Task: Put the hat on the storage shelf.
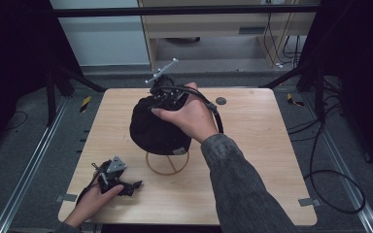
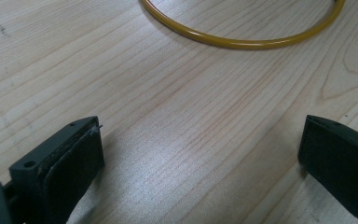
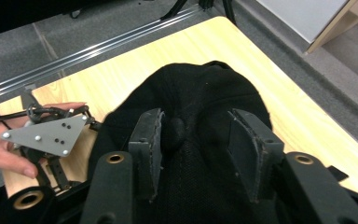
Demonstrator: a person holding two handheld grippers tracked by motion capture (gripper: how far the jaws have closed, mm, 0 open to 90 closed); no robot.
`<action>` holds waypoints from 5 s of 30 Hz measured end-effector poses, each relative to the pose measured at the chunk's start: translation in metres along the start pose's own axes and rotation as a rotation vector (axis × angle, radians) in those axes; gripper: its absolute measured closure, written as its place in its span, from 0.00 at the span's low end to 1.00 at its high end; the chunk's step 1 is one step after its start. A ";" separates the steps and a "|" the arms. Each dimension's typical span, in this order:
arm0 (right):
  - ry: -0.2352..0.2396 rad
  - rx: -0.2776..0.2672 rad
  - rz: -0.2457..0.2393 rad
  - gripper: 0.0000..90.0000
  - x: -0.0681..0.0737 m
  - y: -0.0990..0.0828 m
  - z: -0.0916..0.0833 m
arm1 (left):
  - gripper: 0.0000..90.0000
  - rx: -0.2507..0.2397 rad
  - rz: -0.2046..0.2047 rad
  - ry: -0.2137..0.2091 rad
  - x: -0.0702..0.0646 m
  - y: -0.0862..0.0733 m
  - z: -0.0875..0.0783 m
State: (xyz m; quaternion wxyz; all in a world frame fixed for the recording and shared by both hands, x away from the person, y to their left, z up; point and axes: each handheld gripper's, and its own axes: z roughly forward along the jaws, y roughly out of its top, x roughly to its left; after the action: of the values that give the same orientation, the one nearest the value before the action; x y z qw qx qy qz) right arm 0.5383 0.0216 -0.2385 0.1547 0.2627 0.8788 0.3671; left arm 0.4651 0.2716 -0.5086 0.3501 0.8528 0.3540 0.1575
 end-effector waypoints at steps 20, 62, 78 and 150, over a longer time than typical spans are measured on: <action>0.009 -0.030 -0.006 0.54 0.009 -0.011 -0.012 | 0.00 0.000 0.000 0.000 0.000 0.000 0.000; -0.107 -0.132 -0.032 0.09 0.004 -0.055 -0.052 | 0.00 0.000 -0.002 0.001 -0.001 0.000 0.000; -0.136 -0.122 0.058 0.19 -0.015 -0.117 -0.079 | 0.00 0.000 -0.002 -0.001 -0.001 0.000 0.000; -0.098 0.077 0.299 0.11 -0.016 -0.288 0.014 | 0.00 0.001 -0.003 -0.002 -0.002 -0.001 0.000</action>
State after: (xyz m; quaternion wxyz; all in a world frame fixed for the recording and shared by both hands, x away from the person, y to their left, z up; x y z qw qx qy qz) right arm 0.4577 -0.1504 -0.4556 0.1310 0.4141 0.8345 0.3390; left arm 0.4635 0.2710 -0.5087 0.3504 0.8527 0.3548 0.1559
